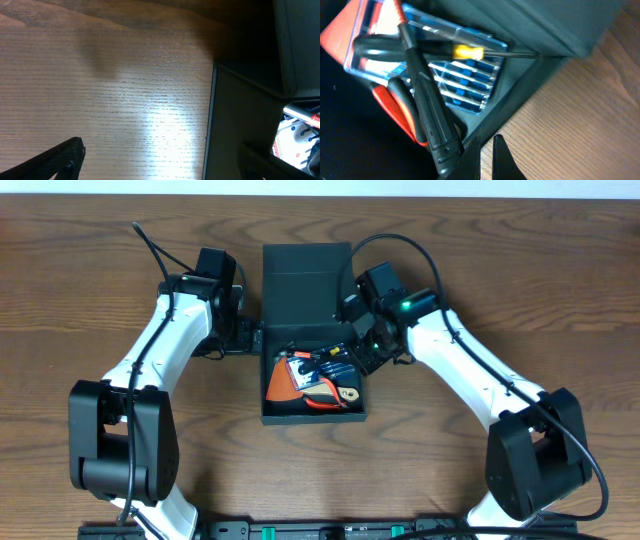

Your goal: Pack container

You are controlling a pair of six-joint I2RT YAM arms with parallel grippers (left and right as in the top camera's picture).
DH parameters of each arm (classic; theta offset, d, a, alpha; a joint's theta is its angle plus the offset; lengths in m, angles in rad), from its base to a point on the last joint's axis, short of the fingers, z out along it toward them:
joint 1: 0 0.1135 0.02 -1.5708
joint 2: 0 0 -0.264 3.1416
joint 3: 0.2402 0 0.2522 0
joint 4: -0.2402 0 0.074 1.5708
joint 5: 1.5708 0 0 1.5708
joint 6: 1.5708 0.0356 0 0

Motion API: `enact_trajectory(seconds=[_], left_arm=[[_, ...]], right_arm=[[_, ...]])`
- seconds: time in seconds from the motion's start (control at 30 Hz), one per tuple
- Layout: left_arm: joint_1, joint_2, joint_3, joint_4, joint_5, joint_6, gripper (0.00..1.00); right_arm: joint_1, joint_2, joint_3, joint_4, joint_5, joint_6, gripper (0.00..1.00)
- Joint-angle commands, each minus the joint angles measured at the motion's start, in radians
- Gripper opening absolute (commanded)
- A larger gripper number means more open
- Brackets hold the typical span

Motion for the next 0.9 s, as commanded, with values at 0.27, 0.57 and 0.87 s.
enact_trajectory(seconds=[0.27, 0.57, 0.87], left_arm=[[-0.007, 0.008, -0.005, 0.005, 0.008, 0.013, 0.96], [-0.007, 0.008, -0.005, 0.005, 0.008, 0.013, 0.96], [-0.007, 0.008, -0.005, 0.004, 0.008, 0.013, 0.96]], right_arm=[[0.124, 0.037, -0.014, -0.063, -0.016, -0.113, 0.01], [0.137, 0.025, 0.011, -0.09, -0.01, -0.135, 0.02], [0.129, 0.018, 0.176, -0.1, 0.156, -0.026, 0.08]])
